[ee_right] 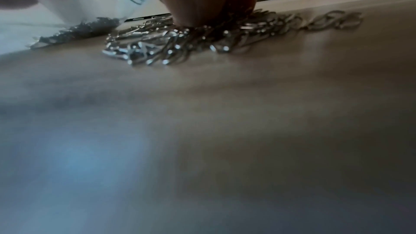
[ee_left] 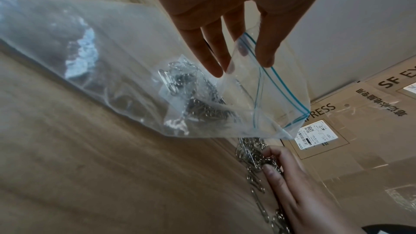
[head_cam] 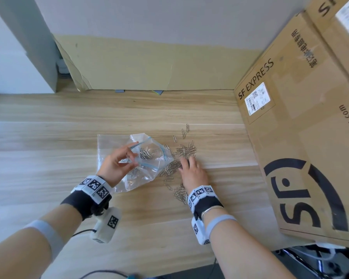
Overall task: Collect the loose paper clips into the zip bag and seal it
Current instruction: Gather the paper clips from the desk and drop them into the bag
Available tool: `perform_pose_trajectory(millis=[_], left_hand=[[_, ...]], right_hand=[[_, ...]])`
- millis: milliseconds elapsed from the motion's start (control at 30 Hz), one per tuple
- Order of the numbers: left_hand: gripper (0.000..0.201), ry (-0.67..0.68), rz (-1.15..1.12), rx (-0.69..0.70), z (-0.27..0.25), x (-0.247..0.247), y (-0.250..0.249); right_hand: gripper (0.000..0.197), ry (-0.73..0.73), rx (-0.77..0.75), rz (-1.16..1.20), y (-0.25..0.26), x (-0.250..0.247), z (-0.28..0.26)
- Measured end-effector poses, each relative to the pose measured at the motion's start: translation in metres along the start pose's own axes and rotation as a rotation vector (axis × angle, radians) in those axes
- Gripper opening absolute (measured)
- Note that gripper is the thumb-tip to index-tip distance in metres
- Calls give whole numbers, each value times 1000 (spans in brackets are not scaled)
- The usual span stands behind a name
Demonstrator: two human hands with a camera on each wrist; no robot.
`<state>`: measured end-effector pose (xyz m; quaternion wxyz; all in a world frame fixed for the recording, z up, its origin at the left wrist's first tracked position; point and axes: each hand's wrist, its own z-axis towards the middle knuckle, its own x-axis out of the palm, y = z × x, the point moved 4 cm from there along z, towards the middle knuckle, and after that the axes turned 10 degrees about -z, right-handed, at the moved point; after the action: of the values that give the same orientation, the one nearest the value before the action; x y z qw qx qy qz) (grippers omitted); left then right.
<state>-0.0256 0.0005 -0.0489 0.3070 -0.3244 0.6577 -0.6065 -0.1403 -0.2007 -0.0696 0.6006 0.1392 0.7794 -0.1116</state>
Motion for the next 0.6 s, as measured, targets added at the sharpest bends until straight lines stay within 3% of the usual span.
perform_pose_trajectory(millis=[200,333,467,600], left_hand=[[32,10,-17,-7,1,1,-1],[29,17,-25,-11,3,1,-3],[31,8,-20,-7,5,1,-9],[33,12,-29,5,6,3,-16]], right_hand=[[33,41,-6,-105,-1,-4,12],[13,66,-79,-36,-8,-6,25],[17,36,-78,94,-14,-25,28],[17,-36,-208,230,2,-67,24]])
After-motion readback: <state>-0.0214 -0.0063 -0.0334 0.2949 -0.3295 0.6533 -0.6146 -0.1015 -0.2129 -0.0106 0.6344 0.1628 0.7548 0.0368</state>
